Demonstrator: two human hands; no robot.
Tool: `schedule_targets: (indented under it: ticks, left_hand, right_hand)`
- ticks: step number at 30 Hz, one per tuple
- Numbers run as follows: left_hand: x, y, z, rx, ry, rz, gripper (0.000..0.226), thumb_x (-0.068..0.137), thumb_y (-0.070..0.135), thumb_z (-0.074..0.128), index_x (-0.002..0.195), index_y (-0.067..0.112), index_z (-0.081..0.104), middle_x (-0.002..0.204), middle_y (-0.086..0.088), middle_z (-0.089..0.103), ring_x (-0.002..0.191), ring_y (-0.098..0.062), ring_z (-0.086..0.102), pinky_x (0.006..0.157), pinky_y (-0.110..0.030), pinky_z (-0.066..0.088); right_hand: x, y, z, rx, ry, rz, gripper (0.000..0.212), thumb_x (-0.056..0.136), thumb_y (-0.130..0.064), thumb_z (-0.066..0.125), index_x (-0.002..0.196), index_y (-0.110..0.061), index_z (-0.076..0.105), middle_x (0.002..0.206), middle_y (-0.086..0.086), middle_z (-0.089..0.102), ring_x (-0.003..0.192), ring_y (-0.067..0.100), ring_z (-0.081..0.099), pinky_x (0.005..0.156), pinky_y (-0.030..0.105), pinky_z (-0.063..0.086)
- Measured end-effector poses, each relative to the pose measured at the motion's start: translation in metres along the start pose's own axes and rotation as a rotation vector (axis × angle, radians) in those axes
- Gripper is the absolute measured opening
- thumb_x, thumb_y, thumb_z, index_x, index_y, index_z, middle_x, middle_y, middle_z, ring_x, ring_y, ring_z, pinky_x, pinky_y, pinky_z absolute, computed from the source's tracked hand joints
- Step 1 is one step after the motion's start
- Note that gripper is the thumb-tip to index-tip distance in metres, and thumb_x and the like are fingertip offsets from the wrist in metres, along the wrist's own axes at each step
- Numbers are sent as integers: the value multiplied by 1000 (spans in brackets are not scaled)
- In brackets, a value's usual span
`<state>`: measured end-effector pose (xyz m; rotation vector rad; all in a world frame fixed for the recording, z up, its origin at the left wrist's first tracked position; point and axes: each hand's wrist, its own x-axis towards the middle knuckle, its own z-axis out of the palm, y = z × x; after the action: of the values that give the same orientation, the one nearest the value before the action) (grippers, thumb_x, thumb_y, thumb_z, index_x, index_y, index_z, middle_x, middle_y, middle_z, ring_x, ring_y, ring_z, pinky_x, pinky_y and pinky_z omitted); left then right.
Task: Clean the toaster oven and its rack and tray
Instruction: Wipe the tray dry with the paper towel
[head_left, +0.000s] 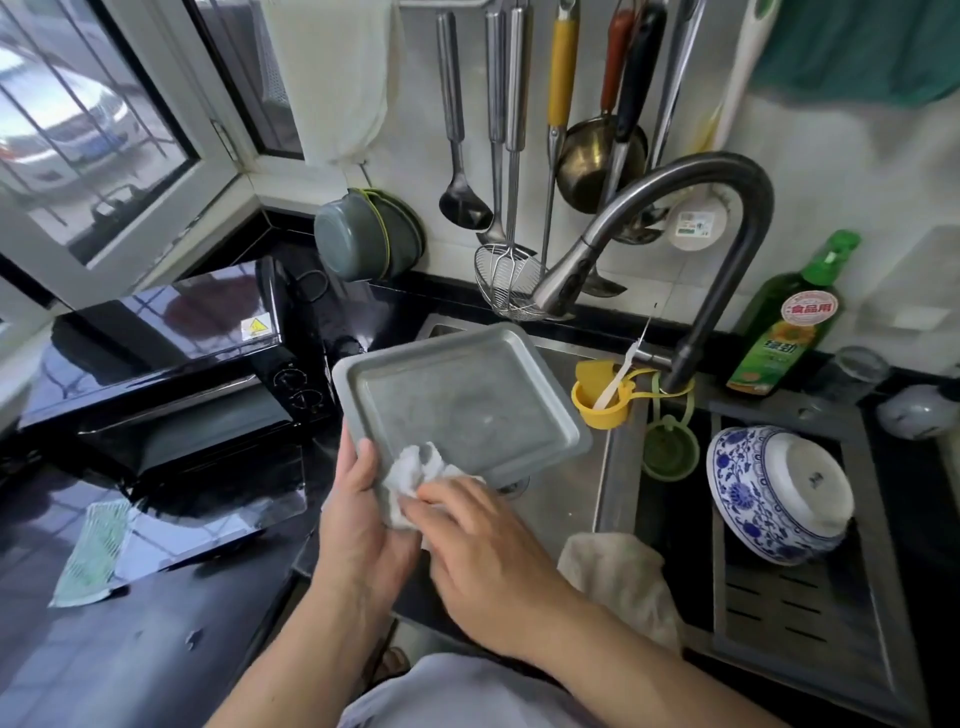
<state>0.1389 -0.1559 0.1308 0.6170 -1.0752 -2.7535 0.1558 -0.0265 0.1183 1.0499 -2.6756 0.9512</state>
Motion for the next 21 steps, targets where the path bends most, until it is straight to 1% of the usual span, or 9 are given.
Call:
schedule_targets:
  ticks: [2,6,8,10,12,14,16,18,21]
  left_hand:
    - [-2,6,-4,6,-16,28,43,112,23,33,149,31,52,147,-9,59,130,-29,61,105,-51,52]
    - [-10,10,-20,14,43,12,40,113,26,35,147,34,54,147,-3,60,136,-28,57,111,-58,44]
    - [-11,10,-26,-45,100,-8,40,113,25,35,145,33,57,143,-4,63,130,-27,62,108,-60,48]
    - [-10,10,-32,-180,188,-7,38,112,22,37,142,29,59,137,-7,67,120,-27,68,102,-59,52]
    - [-7,14,-38,-248,285,-26,36,111,27,39,141,23,57,135,-10,67,111,-28,70,100,-56,55]
    - [-10,24,-47,-249,285,-138,45,106,43,46,137,15,61,123,-15,67,95,-27,72,87,-47,62]
    - [-19,34,-55,-238,212,-208,51,104,50,46,126,12,72,107,-17,73,85,-26,75,81,-43,64]
    - [-27,48,-70,-174,169,-94,37,110,33,41,131,24,70,123,-16,73,103,-31,75,93,-51,59]
    - [-37,77,-100,-57,122,-21,39,111,24,42,146,37,55,139,-3,66,125,-29,66,103,-58,52]
  right_hand:
    - [-13,30,-9,-74,27,14,41,85,-6,47,123,-11,62,122,5,57,113,26,51,105,36,39]
    - [-25,99,-15,-226,105,172,39,87,0,38,117,-3,64,121,10,60,118,29,53,98,45,48]
    - [-19,95,-3,-205,173,224,38,90,4,41,117,-2,67,125,12,62,123,29,55,103,45,47]
    - [-12,60,19,-114,246,244,38,93,4,43,121,-4,68,131,10,63,127,27,55,111,41,41]
    - [-5,8,40,30,208,103,41,101,-7,33,123,-9,68,133,6,63,128,22,54,111,38,41]
    - [2,-32,53,108,132,-90,44,106,-15,27,125,-11,67,132,5,63,128,18,54,113,39,39]
    - [9,-36,58,71,117,-264,36,105,-12,37,124,-11,68,130,6,65,126,17,56,113,40,38]
    - [9,-16,60,2,193,-320,29,102,-7,47,119,-8,71,126,8,67,123,20,59,111,41,40]
    - [6,33,56,-71,263,-90,32,98,-1,46,114,-9,73,126,5,66,119,23,61,113,29,37]
